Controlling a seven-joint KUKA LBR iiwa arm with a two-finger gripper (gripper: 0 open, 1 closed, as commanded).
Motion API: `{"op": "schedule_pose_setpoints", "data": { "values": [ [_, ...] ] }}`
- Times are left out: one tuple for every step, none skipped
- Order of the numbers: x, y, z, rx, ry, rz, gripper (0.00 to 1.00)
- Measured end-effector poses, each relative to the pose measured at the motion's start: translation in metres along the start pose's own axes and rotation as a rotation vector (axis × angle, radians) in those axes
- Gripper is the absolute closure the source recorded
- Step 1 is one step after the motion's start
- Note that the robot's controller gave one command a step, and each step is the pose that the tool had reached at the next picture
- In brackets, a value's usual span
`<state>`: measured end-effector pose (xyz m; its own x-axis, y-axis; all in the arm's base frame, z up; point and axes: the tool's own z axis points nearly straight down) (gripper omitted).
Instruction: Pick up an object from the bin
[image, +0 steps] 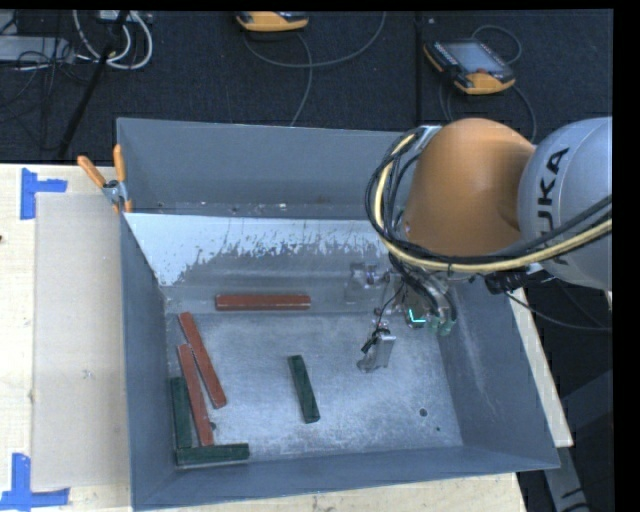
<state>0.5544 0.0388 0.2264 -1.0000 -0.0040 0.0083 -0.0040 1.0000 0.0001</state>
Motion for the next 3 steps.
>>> {"op": "schedule_pose_setpoints", "data": {
  "values": [
    [0.044,0.055,0.160,0.001,0.000,-0.549,0.00],
    [0.018,0.037,0.126,0.003,-0.012,-0.623,0.00],
    [0.018,0.059,0.123,0.003,-0.009,-1.007,0.00]
  ]
}}
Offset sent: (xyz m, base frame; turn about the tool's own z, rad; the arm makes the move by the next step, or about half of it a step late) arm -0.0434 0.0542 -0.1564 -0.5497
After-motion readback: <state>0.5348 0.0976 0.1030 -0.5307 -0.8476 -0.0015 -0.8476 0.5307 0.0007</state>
